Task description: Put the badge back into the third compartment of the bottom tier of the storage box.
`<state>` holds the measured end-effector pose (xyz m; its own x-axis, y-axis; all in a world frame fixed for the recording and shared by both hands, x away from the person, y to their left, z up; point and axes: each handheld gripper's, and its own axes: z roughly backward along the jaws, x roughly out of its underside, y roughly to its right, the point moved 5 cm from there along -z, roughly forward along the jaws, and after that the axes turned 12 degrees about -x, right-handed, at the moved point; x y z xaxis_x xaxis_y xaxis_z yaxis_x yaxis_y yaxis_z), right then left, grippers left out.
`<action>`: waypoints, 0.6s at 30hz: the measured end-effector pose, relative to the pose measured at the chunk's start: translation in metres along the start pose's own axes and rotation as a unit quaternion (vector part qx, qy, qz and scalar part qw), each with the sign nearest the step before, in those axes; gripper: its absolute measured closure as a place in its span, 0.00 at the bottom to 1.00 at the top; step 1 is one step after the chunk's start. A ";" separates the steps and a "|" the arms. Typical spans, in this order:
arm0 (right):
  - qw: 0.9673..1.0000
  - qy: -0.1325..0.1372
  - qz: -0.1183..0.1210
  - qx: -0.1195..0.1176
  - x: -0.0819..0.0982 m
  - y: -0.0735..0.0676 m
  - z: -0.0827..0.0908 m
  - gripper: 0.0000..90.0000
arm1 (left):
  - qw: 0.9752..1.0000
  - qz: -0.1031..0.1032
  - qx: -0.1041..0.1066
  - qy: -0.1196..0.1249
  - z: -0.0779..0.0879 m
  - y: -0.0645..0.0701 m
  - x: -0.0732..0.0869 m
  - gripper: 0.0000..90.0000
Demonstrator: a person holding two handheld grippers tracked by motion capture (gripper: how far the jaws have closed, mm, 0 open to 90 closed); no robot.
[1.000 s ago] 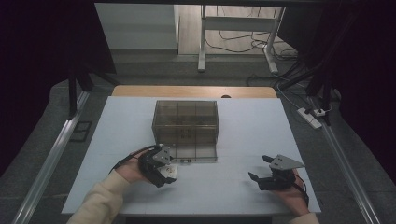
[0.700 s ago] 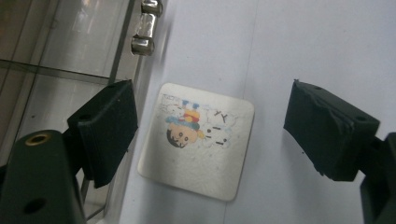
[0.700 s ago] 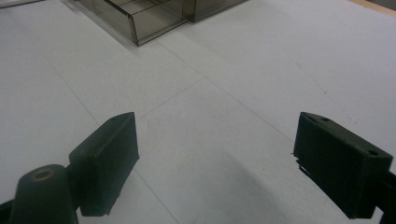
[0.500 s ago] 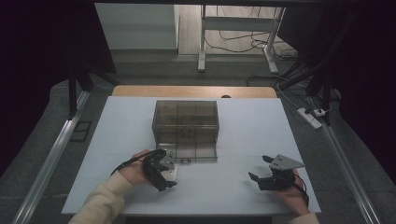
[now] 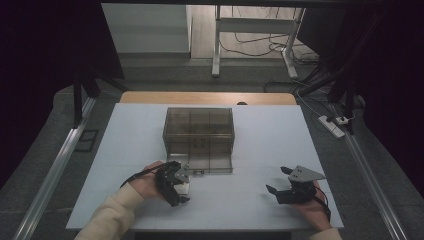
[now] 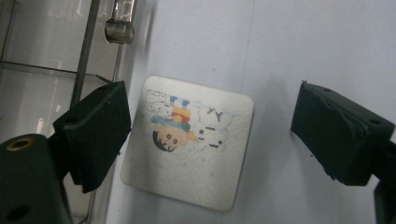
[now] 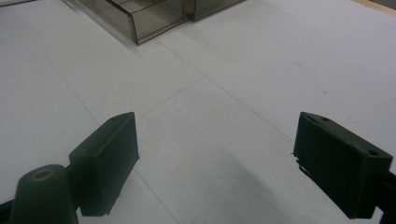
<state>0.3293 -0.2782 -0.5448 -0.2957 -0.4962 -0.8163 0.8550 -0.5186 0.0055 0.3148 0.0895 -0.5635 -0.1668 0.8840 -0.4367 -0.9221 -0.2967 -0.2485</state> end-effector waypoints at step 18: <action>1.000 0.003 0.001 -0.006 0.000 0.000 -0.001 0.15 | 0.999 0.030 0.034 -0.003 -0.004 -0.007 0.004 0.22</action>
<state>0.3293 -0.2772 -0.5453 -0.2913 -0.4931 -0.8197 0.8610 -0.5086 0.0000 0.3216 0.0941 -0.5672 -0.2237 0.8682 -0.4430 -0.9322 -0.3233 -0.1629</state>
